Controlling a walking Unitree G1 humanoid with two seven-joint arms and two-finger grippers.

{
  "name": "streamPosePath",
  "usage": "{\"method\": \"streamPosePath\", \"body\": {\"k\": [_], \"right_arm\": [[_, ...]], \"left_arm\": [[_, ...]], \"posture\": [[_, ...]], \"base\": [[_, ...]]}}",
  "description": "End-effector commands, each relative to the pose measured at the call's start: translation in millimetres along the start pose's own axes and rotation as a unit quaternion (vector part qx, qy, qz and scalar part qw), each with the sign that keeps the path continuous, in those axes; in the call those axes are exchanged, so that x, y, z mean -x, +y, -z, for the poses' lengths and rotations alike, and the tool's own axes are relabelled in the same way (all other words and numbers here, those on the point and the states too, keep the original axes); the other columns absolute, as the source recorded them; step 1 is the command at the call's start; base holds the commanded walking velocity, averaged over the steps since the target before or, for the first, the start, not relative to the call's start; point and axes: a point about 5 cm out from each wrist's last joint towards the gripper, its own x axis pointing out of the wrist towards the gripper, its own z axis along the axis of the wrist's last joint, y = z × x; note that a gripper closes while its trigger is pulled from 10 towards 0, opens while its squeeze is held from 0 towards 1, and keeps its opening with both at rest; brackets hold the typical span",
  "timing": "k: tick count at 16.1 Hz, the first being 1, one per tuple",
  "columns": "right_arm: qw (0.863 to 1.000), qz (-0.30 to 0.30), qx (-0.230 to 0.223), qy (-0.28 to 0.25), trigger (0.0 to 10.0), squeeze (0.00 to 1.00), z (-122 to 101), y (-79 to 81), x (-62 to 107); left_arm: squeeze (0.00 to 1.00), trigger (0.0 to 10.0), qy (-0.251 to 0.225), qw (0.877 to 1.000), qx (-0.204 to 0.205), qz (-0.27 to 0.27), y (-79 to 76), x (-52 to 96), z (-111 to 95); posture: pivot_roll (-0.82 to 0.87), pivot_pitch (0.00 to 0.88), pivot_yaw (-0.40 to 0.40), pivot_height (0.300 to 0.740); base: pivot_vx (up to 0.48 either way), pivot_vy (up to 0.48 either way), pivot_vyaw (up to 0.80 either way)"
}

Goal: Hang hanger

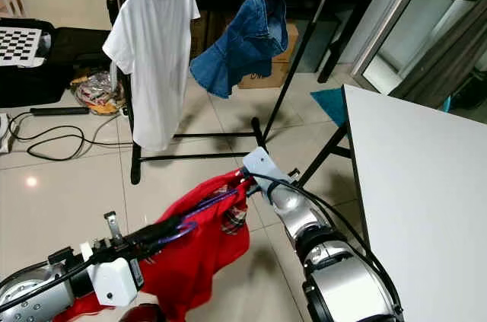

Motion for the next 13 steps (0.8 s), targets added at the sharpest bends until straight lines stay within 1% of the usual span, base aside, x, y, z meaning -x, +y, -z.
{"method": "streamPosePath", "body": {"k": [1, 2, 3, 4, 5, 7, 8, 9, 11, 12, 13], "right_arm": [[0.999, 0.017, -0.006, 0.027, 10.0, 0.00, 17.3, -13.5, 5.0], [0.999, 0.011, -0.032, 0.019, 10.0, 0.00, 18.3, -14.8, 6.0], [0.999, 0.010, -0.038, 0.017, 10.0, 0.00, 18.5, -15.3, 6.3], [0.999, 0.008, -0.047, 0.018, 10.0, 0.00, 22.3, -17.7, 7.9], [0.998, 0.011, -0.050, 0.025, 10.0, 0.00, 28.4, -20.5, 10.2], [0.997, 0.020, -0.054, 0.048, 10.0, 0.00, 42.1, -25.7, 14.8], [0.996, 0.023, -0.059, 0.067, 10.0, 0.00, 52.3, -28.7, 18.6], [0.995, 0.025, -0.059, 0.079, 10.0, 0.00, 58.1, -30.8, 20.8], [0.994, 0.037, -0.056, 0.091, 10.0, 0.00, 62.9, -35.2, 23.0], [0.994, 0.037, -0.058, 0.089, 10.0, 0.00, 62.1, -36.3, 22.9], [0.995, 0.029, -0.071, 0.069, 10.0, 0.00, 55.7, -36.7, 21.3]], "left_arm": [[0.00, 10.0, -0.028, 0.999, -0.023, -0.029, 8.2, 1.2, -8.4], [0.00, 10.0, -0.014, 0.998, -0.024, -0.052, 9.8, 6.4, -1.2], [0.00, 10.0, -0.011, 0.998, -0.016, -0.060, 10.0, 7.6, 0.5], [0.00, 10.0, -0.004, 0.994, 0.018, -0.104, 17.2, 12.3, 5.4], [0.00, 10.0, 0.001, 0.990, 0.029, -0.139, 26.4, 16.4, 8.5], [0.00, 10.0, -0.002, 0.983, 0.030, -0.181, 41.0, 21.0, 8.8], [0.00, 10.0, -0.012, 0.980, 0.023, -0.197, 49.5, 21.3, 4.8], [0.00, 10.0, -0.022, 0.980, 0.015, -0.197, 52.9, 19.2, 0.2], [0.00, 10.0, -0.032, 0.980, 0.015, -0.197, 54.6, 16.1, -4.3], [0.00, 10.0, -0.033, 0.980, 0.016, -0.197, 54.4, 15.6, -4.4], [0.00, 10.0, -0.031, 0.979, 0.029, -0.199, 53.5, 14.0, -3.3]], "posture": [[0.40, 0.107, -0.179, 0.740], [0.40, 0.106, -0.178, 0.740], [0.40, 0.105, -0.179, 0.740], [0.39, 0.104, -0.181, 0.740], [0.39, 0.104, -0.184, 0.740], [0.39, 0.104, -0.190, 0.740], [0.39, 0.104, -0.193, 0.740], [0.39, 0.103, -0.195, 0.740], [0.39, 0.102, -0.194, 0.740], [0.38, 0.101, -0.192, 0.740], [0.38, 0.100, -0.192, 0.740]], "base": [[0.000, 0.000, 0.00], [0.000, 0.000, 0.00], [0.000, 0.000, 0.00], [0.000, 0.000, 0.00], [0.000, 0.000, 0.00], [0.000, 0.000, 0.00], [0.000, 0.000, 0.00], [0.000, 0.000, 0.00], [0.000, 0.000, 0.00], [0.000, 0.000, 0.00], [0.000, 0.000, 0.00]]}}
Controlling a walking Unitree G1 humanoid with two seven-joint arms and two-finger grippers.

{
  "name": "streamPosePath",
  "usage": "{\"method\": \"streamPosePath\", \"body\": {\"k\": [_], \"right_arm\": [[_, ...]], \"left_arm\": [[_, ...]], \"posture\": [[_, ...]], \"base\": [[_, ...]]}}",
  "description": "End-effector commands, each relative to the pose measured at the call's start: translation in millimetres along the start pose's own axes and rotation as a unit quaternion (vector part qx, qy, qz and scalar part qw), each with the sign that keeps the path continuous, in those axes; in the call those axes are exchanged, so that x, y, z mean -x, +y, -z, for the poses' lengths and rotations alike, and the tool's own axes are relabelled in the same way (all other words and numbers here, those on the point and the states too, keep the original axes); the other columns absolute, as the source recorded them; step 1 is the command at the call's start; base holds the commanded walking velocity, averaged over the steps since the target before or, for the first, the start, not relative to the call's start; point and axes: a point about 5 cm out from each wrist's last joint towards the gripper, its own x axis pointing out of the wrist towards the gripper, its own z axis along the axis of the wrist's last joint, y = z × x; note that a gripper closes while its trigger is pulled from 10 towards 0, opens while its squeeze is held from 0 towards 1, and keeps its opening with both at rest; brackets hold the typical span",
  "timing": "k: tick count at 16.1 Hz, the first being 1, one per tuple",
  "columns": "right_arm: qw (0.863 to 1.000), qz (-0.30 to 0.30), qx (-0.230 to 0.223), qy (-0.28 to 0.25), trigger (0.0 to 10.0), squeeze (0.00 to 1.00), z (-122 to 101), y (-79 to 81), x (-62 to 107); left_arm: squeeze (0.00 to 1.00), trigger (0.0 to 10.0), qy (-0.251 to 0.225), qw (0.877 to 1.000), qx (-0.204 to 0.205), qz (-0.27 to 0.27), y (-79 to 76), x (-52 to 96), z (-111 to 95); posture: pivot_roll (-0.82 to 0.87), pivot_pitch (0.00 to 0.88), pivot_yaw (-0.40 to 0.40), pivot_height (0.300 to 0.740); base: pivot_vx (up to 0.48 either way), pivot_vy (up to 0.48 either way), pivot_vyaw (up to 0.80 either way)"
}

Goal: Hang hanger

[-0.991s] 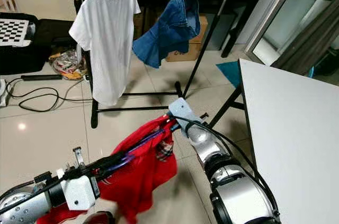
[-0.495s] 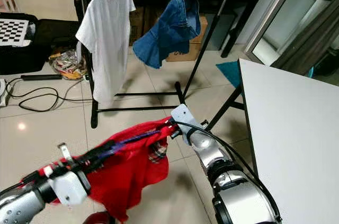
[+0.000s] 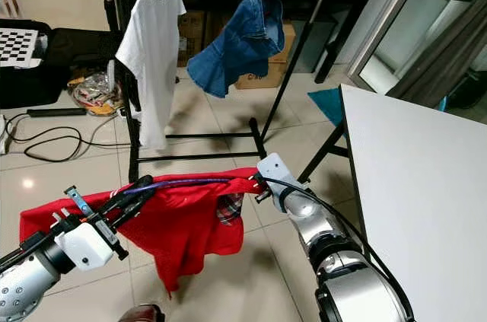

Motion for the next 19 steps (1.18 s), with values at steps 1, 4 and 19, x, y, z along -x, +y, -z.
{"method": "streamPosePath", "body": {"k": [1, 4, 19], "right_arm": [[0.997, 0.040, -0.026, 0.056, 10.0, 0.00, 29.5, -25.8, 12.1], [0.997, -0.001, -0.064, -0.049, 10.0, 0.00, -8.2, -16.8, 4.9], [0.953, 0.013, -0.154, -0.259, 10.0, 0.00, -63.5, -24.0, 35.3]], "left_arm": [[0.00, 10.0, -0.040, 0.998, -0.010, -0.054, 21.4, -2.1, -14.6], [0.00, 10.0, 0.005, 0.999, 0.040, 0.008, -7.2, 1.5, 2.3], [0.00, 10.0, 0.032, 0.983, 0.153, -0.093, -9.8, -33.0, 21.3]], "posture": [[0.38, 0.100, -0.189, 0.740], [0.38, 0.097, -0.186, 0.740], [0.34, 0.099, -0.163, 0.740]], "base": [[0.000, 0.000, 0.00], [0.000, 0.000, 0.00], [0.000, 0.000, 0.00]]}}
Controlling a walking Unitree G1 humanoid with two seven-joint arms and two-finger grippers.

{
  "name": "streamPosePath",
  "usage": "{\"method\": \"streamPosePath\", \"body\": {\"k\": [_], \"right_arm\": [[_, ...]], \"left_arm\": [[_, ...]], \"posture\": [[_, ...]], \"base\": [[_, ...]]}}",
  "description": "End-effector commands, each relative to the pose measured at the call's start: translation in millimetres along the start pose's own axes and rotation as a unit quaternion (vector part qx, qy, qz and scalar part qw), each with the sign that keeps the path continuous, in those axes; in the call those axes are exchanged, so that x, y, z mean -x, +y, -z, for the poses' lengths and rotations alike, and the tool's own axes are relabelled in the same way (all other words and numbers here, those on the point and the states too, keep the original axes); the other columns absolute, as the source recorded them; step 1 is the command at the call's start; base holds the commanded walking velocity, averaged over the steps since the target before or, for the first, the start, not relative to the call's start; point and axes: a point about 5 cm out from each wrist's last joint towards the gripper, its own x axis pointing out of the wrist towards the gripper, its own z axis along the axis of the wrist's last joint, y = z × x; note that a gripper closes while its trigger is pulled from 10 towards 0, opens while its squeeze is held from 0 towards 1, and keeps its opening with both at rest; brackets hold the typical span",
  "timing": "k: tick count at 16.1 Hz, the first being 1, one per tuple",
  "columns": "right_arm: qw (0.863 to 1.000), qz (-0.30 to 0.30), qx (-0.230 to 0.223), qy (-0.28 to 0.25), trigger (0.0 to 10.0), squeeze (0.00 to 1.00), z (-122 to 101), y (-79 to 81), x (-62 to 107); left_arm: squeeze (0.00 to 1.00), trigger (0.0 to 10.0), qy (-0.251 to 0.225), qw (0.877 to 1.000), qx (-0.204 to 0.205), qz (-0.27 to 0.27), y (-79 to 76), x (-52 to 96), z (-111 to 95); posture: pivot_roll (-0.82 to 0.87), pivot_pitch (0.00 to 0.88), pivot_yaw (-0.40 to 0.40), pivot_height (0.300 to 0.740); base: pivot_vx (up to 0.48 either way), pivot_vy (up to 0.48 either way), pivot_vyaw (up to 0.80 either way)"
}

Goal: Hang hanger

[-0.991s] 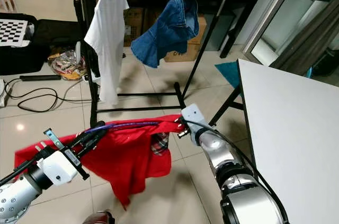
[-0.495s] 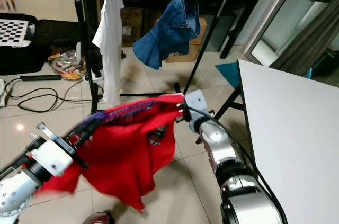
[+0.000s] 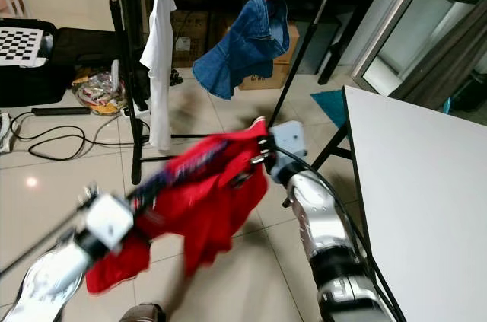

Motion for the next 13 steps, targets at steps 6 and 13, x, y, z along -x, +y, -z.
{"method": "streamPosePath", "body": {"k": [6, 13], "right_arm": [[0.998, 0.056, 0.008, -0.026, 10.0, 0.00, -15.7, -7.1, 5.9], [0.995, 0.098, -0.001, -0.014, 10.0, 0.00, -28.1, -13.7, -3.3]], "left_arm": [[0.00, 10.0, -0.026, 0.996, 0.003, -0.083, 50.6, -8.7, -14.2], [0.00, 10.0, 0.035, 0.994, 0.010, 0.100, 50.7, 9.8, -16.6]], "posture": [[0.33, 0.092, -0.156, 0.740], [0.33, 0.088, -0.161, 0.740]], "base": [[0.000, 0.000, 0.00], [0.000, 0.000, -0.57]]}}
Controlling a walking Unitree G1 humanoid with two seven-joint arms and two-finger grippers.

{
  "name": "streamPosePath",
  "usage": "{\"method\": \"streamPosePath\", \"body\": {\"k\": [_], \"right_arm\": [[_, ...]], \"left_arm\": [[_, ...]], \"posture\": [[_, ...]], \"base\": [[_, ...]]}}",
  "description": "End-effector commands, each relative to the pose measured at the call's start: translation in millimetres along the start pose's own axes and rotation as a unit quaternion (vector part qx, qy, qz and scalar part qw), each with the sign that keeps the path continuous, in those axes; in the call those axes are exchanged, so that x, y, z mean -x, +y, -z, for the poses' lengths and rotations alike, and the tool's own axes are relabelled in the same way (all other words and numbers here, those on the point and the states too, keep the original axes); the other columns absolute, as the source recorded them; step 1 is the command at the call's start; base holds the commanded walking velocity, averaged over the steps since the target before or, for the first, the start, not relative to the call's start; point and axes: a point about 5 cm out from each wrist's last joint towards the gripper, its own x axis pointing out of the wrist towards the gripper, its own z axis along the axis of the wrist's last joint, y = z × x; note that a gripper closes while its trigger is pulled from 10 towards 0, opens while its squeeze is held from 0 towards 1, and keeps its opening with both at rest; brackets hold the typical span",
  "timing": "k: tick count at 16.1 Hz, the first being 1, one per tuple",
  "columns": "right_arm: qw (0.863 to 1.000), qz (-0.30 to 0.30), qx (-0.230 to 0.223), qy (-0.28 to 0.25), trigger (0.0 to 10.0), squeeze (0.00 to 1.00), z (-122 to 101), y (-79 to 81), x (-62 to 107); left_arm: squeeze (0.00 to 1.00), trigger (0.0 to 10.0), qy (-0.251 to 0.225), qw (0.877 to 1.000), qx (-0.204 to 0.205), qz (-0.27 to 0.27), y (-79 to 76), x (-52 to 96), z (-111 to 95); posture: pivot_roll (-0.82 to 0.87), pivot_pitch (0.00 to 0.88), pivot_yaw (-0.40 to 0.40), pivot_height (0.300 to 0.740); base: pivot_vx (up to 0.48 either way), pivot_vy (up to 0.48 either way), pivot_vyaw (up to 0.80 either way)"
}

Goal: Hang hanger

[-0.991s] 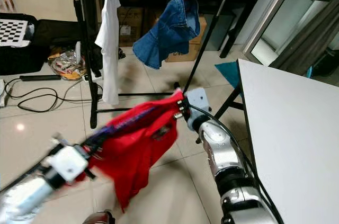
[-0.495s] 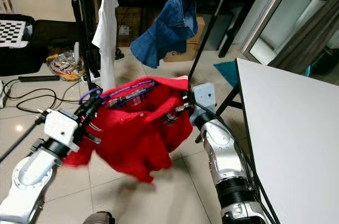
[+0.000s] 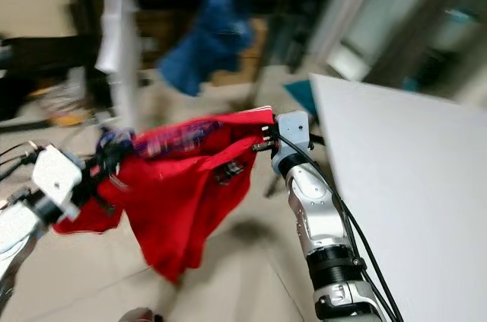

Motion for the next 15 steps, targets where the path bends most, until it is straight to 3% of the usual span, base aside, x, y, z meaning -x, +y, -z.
{"method": "streamPosePath", "body": {"k": [1, 2, 7, 9, 11, 12, 15], "right_arm": [[0.999, 0.030, 0.007, -0.011, 10.0, 0.00, -9.2, -13.7, 0.8], [0.999, 0.030, 0.012, -0.007, 10.0, 0.00, -10.2, -13.6, -0.3], [0.999, 0.035, 0.029, 0.011, 10.0, 0.00, -9.9, -18.3, -0.5], [0.999, 0.026, 0.024, 0.005, 10.0, 0.00, -16.1, -15.5, -3.2], [1.000, 0.008, 0.018, -0.005, 10.0, 0.00, -21.5, -10.2, -4.6], [0.999, -0.027, 0.003, -0.028, 10.0, 0.00, -31.2, -1.0, -5.6], [0.996, -0.062, -0.015, -0.056, 10.0, 0.00, -46.8, 8.7, -8.8]], "left_arm": [[0.00, 10.0, 0.009, 0.999, -0.001, 0.043, -11.0, -0.4, 0.2], [0.00, 10.0, 0.019, 0.998, -0.009, 0.063, -14.4, 2.5, 1.6], [0.00, 10.0, 0.030, 0.997, -0.021, 0.073, -2.5, 14.0, -4.9], [0.00, 10.0, 0.010, 0.998, -0.050, 0.042, 15.4, 14.8, -19.6], [0.00, 10.0, -0.042, 0.997, -0.067, -0.020, 39.4, 13.8, -42.9], [0.00, 10.0, -0.098, 0.988, -0.088, -0.083, 63.5, 15.2, -68.0], [0.00, 10.0, -0.135, 0.980, -0.086, -0.119, 80.6, 15.5, -82.9]], "posture": [[0.33, 0.088, -0.161, 0.740], [0.33, 0.088, -0.164, 0.740], [0.32, 0.090, -0.175, 0.740], [0.32, 0.090, -0.177, 0.740], [0.32, 0.090, -0.177, 0.740], [0.33, 0.086, -0.176, 0.740], [0.33, 0.083, -0.175, 0.740]], "base": [[0.000, 0.000, -0.80], [0.000, 0.000, -0.80], [0.000, 0.000, -0.80], [0.000, 0.000, -0.80], [0.000, 0.000, -0.80], [0.000, 0.000, -0.80], [0.000, 0.000, -0.80]]}}
